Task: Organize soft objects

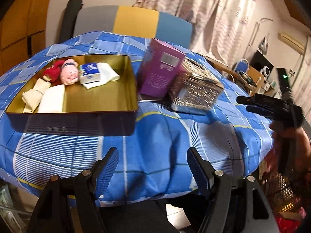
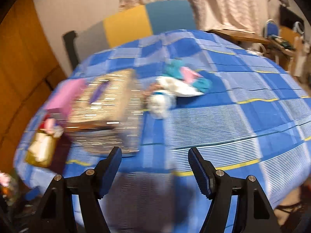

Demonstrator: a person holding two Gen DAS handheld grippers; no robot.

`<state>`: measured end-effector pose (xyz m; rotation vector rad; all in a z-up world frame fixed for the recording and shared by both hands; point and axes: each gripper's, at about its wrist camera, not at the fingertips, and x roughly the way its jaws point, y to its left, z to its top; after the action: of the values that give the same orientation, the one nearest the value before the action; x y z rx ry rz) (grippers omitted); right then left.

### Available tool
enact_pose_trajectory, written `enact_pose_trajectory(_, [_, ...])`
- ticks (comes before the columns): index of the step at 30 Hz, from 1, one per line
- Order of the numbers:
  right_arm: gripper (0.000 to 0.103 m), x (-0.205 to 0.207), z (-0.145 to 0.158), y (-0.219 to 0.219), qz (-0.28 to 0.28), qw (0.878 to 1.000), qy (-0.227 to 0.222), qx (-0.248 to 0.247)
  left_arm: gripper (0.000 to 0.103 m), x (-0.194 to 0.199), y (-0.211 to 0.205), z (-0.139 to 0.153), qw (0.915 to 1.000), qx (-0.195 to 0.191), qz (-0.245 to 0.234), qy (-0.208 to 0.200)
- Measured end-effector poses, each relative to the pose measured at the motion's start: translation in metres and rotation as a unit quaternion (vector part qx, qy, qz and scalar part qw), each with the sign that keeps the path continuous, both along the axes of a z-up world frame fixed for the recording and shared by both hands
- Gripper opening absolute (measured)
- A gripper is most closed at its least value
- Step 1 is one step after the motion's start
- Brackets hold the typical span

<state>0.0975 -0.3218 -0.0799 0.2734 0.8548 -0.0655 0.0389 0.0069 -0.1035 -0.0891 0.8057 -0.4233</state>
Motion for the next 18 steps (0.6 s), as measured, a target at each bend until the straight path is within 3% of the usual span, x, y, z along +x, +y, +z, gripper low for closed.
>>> enact_pose_trajectory(6, [0.071, 0.045, -0.022, -0.048, -0.014, 0.999, 0.027, -0.033, 0.073, -0.004, -0.016, -0.003, 0.9998, -0.001, -0.007, 0.017])
enact_pose_trajectory(11, [0.068, 0.099, -0.033, -0.048, 0.008, 0.995, 0.043, -0.092, 0.073, -0.006, -0.026, -0.003, 0.9996, 0.006, -0.009, 0.026])
enact_pose_trajectory(15, [0.058, 0.136, -0.047, -0.044, 0.031, 0.987, 0.056, -0.147, 0.073, -0.008, -0.028, -0.002, 0.9994, 0.019, -0.006, 0.027])
enact_pose_trajectory(18, [0.054, 0.152, -0.053, -0.039, 0.046, 0.985, 0.054, -0.156, 0.073, -0.005, -0.026, -0.004, 0.9991, 0.020, 0.001, 0.038])
